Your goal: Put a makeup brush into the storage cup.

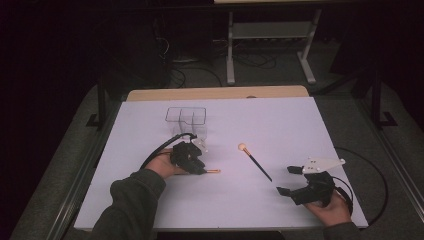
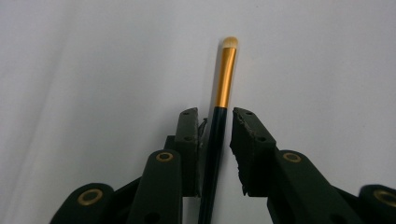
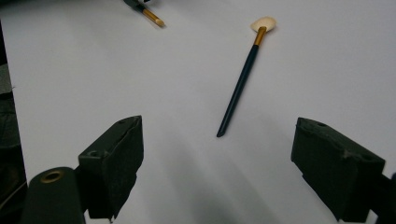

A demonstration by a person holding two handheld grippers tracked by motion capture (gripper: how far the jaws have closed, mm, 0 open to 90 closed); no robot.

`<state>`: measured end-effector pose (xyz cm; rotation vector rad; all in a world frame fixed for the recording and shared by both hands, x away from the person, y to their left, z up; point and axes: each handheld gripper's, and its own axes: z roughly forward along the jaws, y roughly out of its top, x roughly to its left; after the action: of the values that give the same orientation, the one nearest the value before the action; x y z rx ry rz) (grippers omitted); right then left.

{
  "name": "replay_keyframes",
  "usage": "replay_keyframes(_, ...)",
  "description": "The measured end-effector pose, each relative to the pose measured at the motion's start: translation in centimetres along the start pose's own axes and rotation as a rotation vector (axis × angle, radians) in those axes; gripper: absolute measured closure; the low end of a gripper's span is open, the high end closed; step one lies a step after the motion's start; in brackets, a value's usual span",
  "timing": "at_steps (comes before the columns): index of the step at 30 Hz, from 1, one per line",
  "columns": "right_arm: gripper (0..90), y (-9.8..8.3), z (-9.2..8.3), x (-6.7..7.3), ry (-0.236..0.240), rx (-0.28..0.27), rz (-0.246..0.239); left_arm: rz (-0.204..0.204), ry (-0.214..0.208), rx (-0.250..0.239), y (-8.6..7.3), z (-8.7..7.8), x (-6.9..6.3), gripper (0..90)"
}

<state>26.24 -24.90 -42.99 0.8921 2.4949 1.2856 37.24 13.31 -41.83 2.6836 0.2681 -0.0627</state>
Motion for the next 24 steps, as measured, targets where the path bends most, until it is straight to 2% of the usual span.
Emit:
replay_keyframes(9, 16.3, 0.01, -0.05, 0.00, 0.000, -0.003, -0.002, 0.015, -0.002, 0.031, 0.24, 0.37, -0.02, 77.8)
replay_keyframes(12, 16.3, 0.02, -0.05, 0.00, 0.000, -0.003, -0.003, 0.001, -0.001, 0.042, 0.38, 0.42, -0.07, 78.8)
replay_keyframes(16, 16.3, 0.04, -0.11, 0.02, -0.001, -0.006, -0.004, 0.017, 0.015, 0.061, 0.60, 0.46, -0.16, 82.0)
replay_keyframes(24, 16.3, 0.10, 0.05, 0.11, -0.001, -0.002, -0.006, 0.016, 0.022, 0.072, 0.74, 0.52, -0.23, 82.6)
